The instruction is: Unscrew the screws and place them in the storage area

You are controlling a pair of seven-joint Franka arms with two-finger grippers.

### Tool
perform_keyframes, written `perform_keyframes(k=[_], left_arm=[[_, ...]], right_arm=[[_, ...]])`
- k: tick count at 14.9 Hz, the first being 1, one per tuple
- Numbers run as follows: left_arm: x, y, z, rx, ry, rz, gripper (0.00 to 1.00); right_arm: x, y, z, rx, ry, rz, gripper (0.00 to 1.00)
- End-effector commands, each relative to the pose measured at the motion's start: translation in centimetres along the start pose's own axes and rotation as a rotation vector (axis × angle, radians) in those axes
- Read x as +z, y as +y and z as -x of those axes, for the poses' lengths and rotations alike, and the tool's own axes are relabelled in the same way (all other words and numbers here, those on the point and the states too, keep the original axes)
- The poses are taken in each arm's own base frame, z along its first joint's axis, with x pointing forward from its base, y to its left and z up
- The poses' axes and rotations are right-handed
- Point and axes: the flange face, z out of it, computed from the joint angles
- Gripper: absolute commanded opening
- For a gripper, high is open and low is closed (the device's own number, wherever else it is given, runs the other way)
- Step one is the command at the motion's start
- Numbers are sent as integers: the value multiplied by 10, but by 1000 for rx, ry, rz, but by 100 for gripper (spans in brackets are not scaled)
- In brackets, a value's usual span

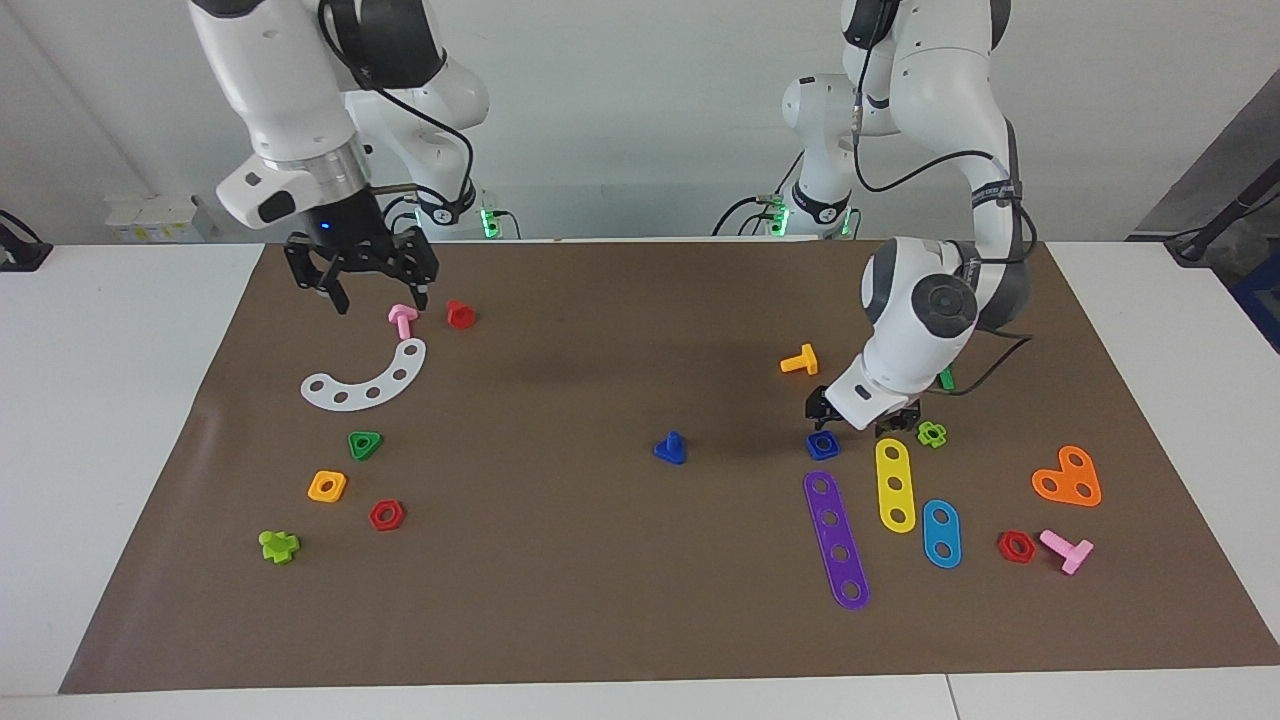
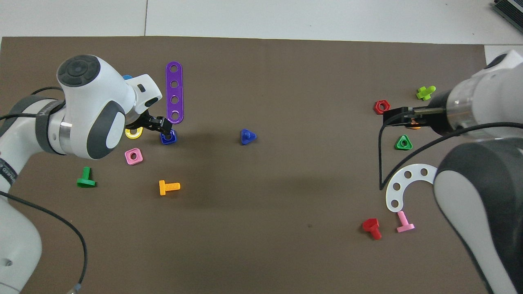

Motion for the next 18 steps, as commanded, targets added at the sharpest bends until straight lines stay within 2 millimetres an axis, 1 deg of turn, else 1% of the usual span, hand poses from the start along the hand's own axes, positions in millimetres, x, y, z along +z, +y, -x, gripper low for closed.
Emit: perform_keyframes(k=[1, 2, 3, 4, 5, 6, 7, 8, 9, 10, 11, 12, 14, 15, 16, 17, 18], left_arm=[[-60, -23, 17, -25, 18, -6, 99], [-79, -31, 22, -40, 29, -10, 99], [-97, -42, 31, -63, 39, -15, 99], [-113, -47, 40, -77, 44, -21, 99], [-126, -49, 48, -84, 44, -23, 99], [-140, -57, 57, -101, 49, -29, 99], [-153, -61, 66, -111, 59, -32, 99], [-165, -65, 74, -120, 69, -36, 100], [-178, -73, 82, -134, 79, -40, 100], [-190, -72, 89, -135, 91, -45, 100], [-196, -72, 93, -139, 94, -45, 100], [-201, -72, 95, -142, 93, -37, 100], [-209, -68, 95, -152, 110, 9, 100], [-210, -69, 94, -163, 114, 38, 100], [-216, -72, 93, -172, 123, 54, 100], [-218, -73, 93, -172, 118, 57, 100], [-219, -72, 94, -169, 108, 56, 100]], right_arm=[[54, -72, -17, 49, 17, -59, 100], [67, -103, -26, 51, 6, -74, 100], [85, -144, -34, 43, 6, -66, 100], [103, -182, -39, 54, -1, -71, 100], [124, -200, -44, 75, -6, -64, 100], [135, -212, -50, 90, 6, -71, 100], [149, -230, -47, 76, 3, -70, 100], [168, -251, -43, 61, -1, -68, 100], [189, -270, -38, 58, 6, -64, 100], [205, -285, -32, 35, 32, -53, 100], [213, -287, -31, 11, 59, -37, 100], [217, -283, -36, 1, 81, -35, 100], [243, -292, -32, -19, 82, -37, 100], [244, -302, -24, -32, 77, -43, 100], [248, -302, -17, -37, 55, -30, 100], [262, -299, -9, -41, 35, -18, 100], [268, -298, -3, -43, 19, -17, 100]])
